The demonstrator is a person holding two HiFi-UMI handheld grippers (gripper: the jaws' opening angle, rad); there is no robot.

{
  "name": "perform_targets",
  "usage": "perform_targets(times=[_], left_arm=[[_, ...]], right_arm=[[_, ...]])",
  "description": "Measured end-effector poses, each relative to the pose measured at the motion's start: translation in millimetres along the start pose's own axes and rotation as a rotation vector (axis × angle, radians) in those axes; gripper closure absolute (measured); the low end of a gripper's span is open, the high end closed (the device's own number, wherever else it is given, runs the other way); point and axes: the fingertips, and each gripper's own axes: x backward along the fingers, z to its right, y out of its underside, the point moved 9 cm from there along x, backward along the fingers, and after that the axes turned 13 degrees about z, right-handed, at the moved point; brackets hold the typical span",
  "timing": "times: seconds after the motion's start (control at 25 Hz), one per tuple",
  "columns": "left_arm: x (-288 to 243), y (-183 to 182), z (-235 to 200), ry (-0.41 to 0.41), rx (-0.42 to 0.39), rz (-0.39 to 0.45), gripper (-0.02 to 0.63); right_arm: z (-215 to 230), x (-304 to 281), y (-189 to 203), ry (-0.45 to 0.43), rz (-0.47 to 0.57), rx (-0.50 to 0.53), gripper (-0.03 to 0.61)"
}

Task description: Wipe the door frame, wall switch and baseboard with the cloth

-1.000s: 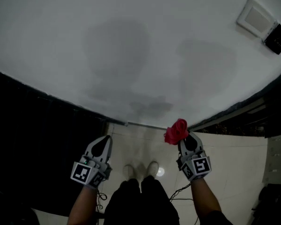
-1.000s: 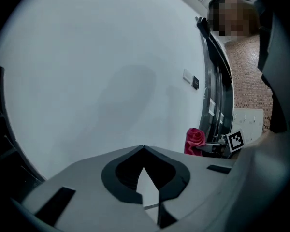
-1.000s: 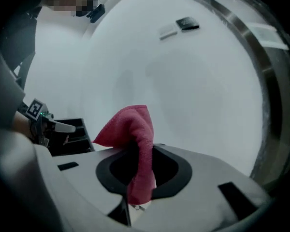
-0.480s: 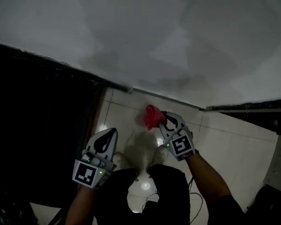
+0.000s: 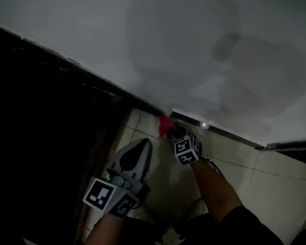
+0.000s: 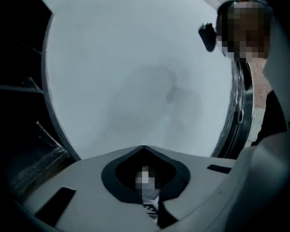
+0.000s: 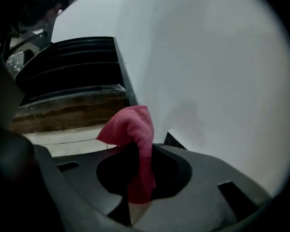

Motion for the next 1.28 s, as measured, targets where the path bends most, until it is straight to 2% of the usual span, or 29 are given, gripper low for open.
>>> perform_targets(times=[0.04, 0.12, 0.16, 0.2, 0.28, 0.32, 0.4, 0.52, 0.68, 0.76, 0.92, 1.04, 1.16, 1.28], left_arm=[[-3.2, -3.8, -2.8, 0.004, -0.015, 0.017, 0.611], [-4.3, -5.7, -5.0, 0.025, -0.143, 0.013, 0.611], [-2.6, -4.0, -6.0, 0.028, -0.195, -0.006, 0.611], [-0.5, -2.2, -7.9, 0.022, -0.215, -0.025, 0.611], [1.3, -0.9, -12.5, 0.006, -0.186, -0.040, 0.611], [0.0, -1.0, -13.3, 0.003, -0.171, -0.039, 0.611], [-7.4, 0.0, -9.6, 0.024, -0.186, -0.030, 0.611], [-18.7, 12.5, -2.3, 0.086, -0.258, -0.036, 0.611], [-38.5, 28.3, 8.4, 0.142, -0.227, -0.067, 0.611], [-50.2, 39.6, 20.4, 0.207, -0.220, -0.081, 0.611], [-65.7, 65.0, 47.4, 0.318, -0.206, -0.140, 0.611], [-71.4, 71.6, 67.4, 0.401, -0.226, -0.140, 0.611], [-71.8, 75.4, 76.4, 0.471, -0.275, -0.158, 0.611], [-77.0, 75.9, 87.6, 0.499, -0.238, -0.147, 0.611]], right_arm=[[-1.1, -16.9, 4.1, 0.005, -0.001, 0.023, 0.518], [-0.1, -38.6, 12.2, 0.046, 0.000, 0.031, 0.518], [2.5, -43.8, 19.3, 0.092, 0.000, -0.004, 0.519], [5.6, -46.2, 27.8, 0.148, -0.003, -0.059, 0.519], [11.5, -46.3, 43.3, 0.248, -0.010, -0.161, 0.520], [14.0, -44.6, 47.1, 0.273, -0.008, -0.181, 0.520], [20.1, -39.9, 47.8, 0.281, -0.005, -0.162, 0.520], [33.9, -27.8, 40.1, 0.279, 0.002, -0.110, 0.522], [41.1, -13.7, 46.4, 0.251, 0.013, -0.069, 0.522], [47.8, -6.2, 53.2, 0.287, 0.036, -0.133, 0.522], [59.4, 15.5, 76.4, 0.369, 0.044, -0.339, 0.522], [75.1, 39.8, 98.9, 0.444, 0.051, -0.451, 0.522], [88.3, 58.7, 113.4, 0.455, 0.029, -0.422, 0.522], [97.5, 67.4, 110.5, 0.391, 0.011, -0.312, 0.522]])
